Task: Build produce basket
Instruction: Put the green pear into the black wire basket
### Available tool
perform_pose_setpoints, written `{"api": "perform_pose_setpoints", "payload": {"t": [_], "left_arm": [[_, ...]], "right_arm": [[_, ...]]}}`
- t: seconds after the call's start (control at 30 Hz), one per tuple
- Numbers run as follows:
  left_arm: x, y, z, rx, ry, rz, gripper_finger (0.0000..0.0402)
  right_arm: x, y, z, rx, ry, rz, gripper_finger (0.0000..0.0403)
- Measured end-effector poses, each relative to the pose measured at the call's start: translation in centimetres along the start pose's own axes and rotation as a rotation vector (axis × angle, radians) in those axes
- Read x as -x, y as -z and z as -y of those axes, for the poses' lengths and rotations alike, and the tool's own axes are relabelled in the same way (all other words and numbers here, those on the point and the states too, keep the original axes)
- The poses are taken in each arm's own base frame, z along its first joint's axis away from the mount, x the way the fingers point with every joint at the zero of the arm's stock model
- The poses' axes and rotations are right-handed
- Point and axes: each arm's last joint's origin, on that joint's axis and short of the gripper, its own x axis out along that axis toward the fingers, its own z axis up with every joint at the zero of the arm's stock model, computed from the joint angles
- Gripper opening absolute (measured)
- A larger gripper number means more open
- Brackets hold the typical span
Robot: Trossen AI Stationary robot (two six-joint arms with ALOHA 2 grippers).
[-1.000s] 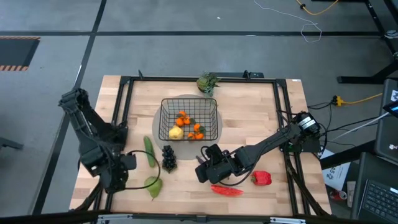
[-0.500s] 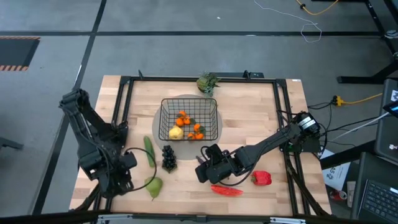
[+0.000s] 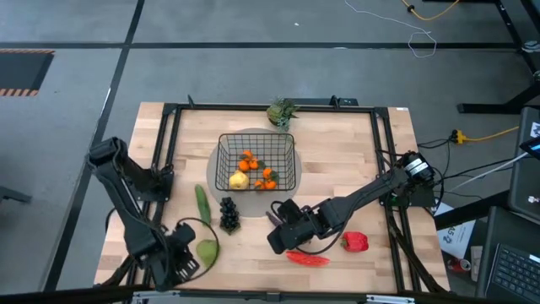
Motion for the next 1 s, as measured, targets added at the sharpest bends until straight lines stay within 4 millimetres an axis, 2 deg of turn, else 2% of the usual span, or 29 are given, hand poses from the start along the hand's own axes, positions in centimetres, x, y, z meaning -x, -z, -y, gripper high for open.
{"api": "perform_pose_setpoints", "payload": {"t": [0.23,0.33,0.43,0.57,1.0], "left_arm": [[-4.5,1.8,3.5,0.105,0.173,-0.023,0.0159],[-6.2,2.0,4.8,0.150,0.246,-0.018,0.0159],[-7.4,1.6,5.1,0.177,0.234,0.001,0.0159],[-8.2,1.0,5.2,0.192,0.207,-0.005,0.0159],[-7.8,0.1,4.4,0.218,0.085,-0.075,0.0159]], "right_arm": [[0.4,1.5,-0.3,0.145,-0.020,-0.049,0.0220],[0.6,2.4,-0.5,0.166,-0.035,-0.098,0.0220],[0.9,3.5,-0.4,0.207,-0.009,-0.123,0.0220],[1.4,4.8,0.0,0.203,0.037,-0.150,0.0220],[2.4,7.6,-0.3,0.247,0.028,-0.144,0.0220]]}}
